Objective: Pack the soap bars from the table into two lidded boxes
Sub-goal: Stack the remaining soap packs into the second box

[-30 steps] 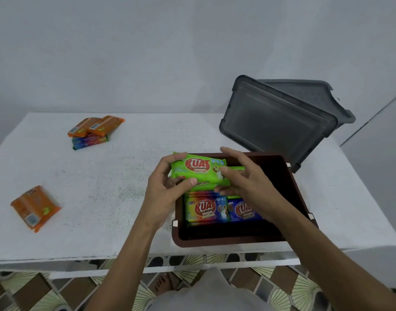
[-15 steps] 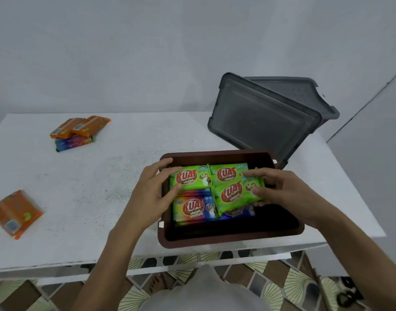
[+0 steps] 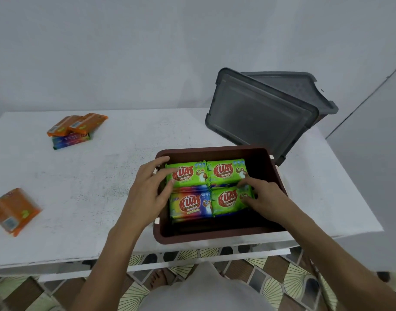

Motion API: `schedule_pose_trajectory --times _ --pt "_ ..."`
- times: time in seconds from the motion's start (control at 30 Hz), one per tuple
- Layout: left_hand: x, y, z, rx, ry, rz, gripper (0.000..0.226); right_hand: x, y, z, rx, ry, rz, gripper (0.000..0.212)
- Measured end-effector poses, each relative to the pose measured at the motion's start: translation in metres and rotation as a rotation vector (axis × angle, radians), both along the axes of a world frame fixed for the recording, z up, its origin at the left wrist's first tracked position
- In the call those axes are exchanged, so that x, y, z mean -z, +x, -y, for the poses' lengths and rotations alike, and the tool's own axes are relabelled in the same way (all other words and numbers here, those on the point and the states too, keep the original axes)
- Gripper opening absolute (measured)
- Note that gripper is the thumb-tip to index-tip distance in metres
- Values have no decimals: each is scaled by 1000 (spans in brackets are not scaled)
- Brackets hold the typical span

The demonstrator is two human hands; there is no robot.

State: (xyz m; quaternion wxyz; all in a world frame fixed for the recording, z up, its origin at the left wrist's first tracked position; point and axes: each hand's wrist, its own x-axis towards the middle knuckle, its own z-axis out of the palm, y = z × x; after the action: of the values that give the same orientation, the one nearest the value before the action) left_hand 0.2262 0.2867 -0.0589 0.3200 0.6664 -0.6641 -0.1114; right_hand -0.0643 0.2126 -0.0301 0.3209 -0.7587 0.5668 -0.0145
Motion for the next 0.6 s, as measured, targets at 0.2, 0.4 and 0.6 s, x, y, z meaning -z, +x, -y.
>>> schedule_pose_trajectory --times 0.2,0.4,0.6 --pt "4 -1 -4 7 -16 -12 35 3 7 -4 -82 -103 -190 33" --pt "2 5 -11 27 -40 -31 36 -24 29 -2 -102 -166 -216 30" --pt "4 52 -35 -100 33 -116 40 -68 113 18 -267 -284 -34 33"
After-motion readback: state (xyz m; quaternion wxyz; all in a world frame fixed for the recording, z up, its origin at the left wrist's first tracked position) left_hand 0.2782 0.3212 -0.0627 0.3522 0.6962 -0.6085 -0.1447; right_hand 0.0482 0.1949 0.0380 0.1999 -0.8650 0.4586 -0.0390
